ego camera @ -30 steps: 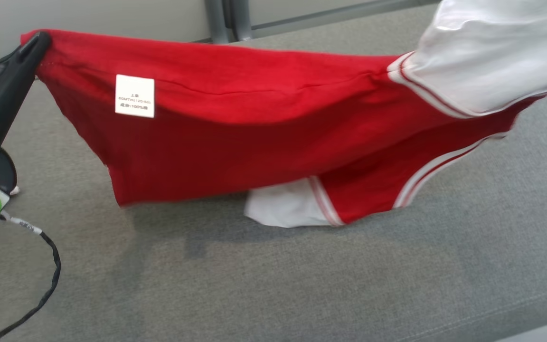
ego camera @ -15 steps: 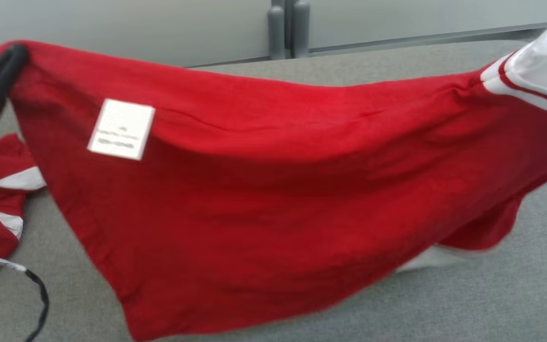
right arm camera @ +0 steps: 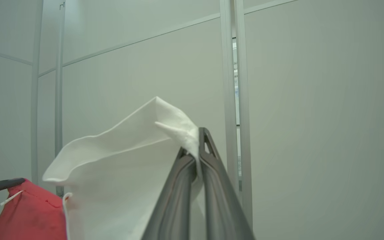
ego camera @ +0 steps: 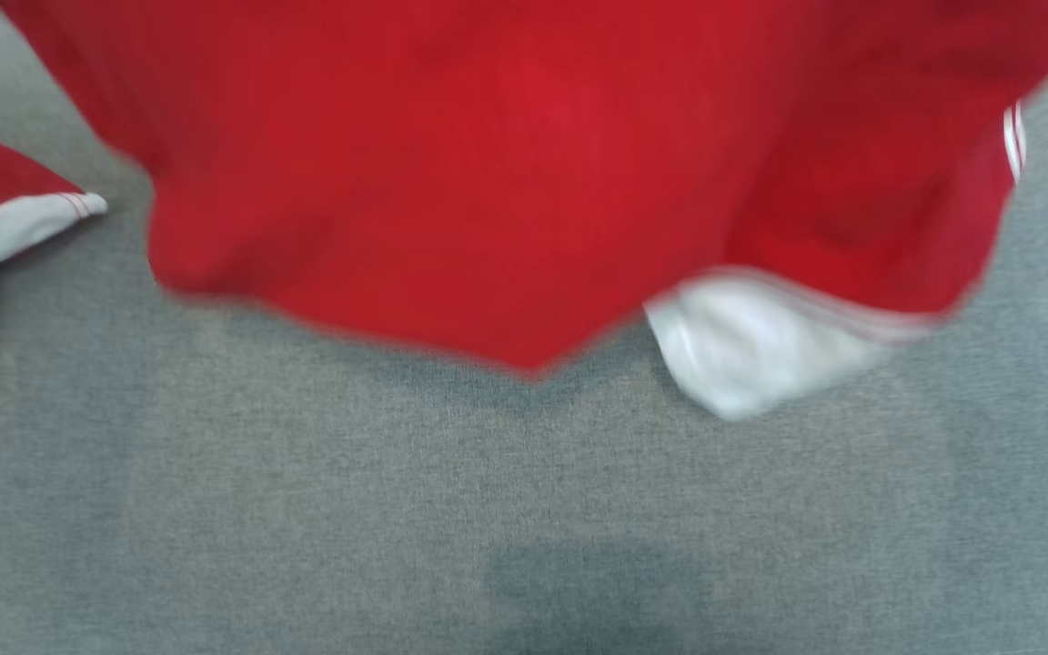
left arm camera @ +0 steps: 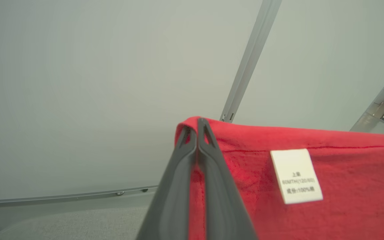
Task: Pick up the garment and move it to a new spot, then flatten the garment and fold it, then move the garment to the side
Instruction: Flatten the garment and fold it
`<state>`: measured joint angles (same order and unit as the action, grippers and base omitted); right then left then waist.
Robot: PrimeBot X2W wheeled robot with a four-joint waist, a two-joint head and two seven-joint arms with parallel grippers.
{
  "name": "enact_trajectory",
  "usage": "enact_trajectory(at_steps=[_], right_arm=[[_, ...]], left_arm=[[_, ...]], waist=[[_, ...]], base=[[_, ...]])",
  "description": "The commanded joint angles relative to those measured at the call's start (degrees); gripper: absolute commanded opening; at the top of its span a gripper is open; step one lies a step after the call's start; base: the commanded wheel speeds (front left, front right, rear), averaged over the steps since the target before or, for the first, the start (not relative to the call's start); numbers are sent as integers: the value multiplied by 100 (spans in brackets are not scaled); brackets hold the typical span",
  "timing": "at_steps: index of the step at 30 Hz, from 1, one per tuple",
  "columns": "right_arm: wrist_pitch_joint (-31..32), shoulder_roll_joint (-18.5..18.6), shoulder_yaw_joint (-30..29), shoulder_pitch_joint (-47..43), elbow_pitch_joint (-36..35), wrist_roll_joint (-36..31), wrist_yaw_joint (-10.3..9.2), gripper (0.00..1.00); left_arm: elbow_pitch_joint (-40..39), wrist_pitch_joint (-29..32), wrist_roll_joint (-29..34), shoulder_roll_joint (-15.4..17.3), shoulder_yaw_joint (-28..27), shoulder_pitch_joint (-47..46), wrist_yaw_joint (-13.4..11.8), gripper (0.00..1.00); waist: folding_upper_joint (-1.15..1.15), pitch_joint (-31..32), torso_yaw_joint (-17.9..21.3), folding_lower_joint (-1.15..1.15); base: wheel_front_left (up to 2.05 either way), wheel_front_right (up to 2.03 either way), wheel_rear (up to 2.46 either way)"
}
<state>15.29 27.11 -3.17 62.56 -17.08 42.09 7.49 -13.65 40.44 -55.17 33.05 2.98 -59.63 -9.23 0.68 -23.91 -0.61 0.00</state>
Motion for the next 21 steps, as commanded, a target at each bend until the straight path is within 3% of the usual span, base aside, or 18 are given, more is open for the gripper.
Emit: enact_trajectory(at_steps=[1,7,13,21], right_arm=[[-7,-365,222,644,455,-222,1,0],[-289,-1230,744,2665,2227,-1247,1,0],[-1355,-1936,376,4041,3845,-1990,1,0],[-2626,-2329,25,5167,5425,-2885,1,0]], left_arm=[[464,-136,220,-122,169,-626,85,0],[2214,-998,902,-624,722,-2463,495,0],[3836,-2413,1774,-960,1221,-3661,1060,0],[5268,-4465,1812,-1427,1152,-4619,1543,0]], waist=[[-68,-1532,-43,0],[-68,-2323,-166,0],[-68,-2656,-198,0],[-68,-2717,-65,0]], base=[[0,0,0],[0,0,0],[0,0,0],[0,0,0]])
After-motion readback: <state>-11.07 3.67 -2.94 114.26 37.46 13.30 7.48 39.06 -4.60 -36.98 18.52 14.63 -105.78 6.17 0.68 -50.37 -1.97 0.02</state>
